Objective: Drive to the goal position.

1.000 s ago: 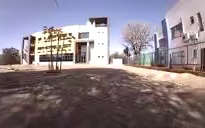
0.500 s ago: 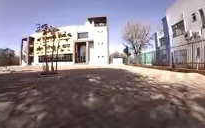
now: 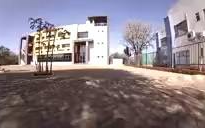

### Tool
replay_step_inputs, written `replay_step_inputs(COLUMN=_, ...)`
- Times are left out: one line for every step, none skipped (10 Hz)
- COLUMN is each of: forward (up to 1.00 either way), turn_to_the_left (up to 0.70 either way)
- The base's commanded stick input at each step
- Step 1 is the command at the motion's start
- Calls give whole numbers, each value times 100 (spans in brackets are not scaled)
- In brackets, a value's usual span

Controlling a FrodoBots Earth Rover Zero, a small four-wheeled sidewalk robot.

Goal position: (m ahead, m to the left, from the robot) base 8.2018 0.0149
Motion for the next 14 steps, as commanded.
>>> replay_step_inputs(forward=100, turn_to_the_left=0)
replay_step_inputs(forward=100, turn_to_the_left=0)
replay_step_inputs(forward=100, turn_to_the_left=0)
replay_step_inputs(forward=100, turn_to_the_left=0)
replay_step_inputs(forward=100, turn_to_the_left=0)
replay_step_inputs(forward=100, turn_to_the_left=0)
replay_step_inputs(forward=100, turn_to_the_left=0)
replay_step_inputs(forward=100, turn_to_the_left=0)
replay_step_inputs(forward=100, turn_to_the_left=0)
replay_step_inputs(forward=100, turn_to_the_left=0)
replay_step_inputs(forward=100, turn_to_the_left=0)
replay_step_inputs(forward=100, turn_to_the_left=0)
replay_step_inputs(forward=100, turn_to_the_left=0)
replay_step_inputs(forward=100, turn_to_the_left=0)
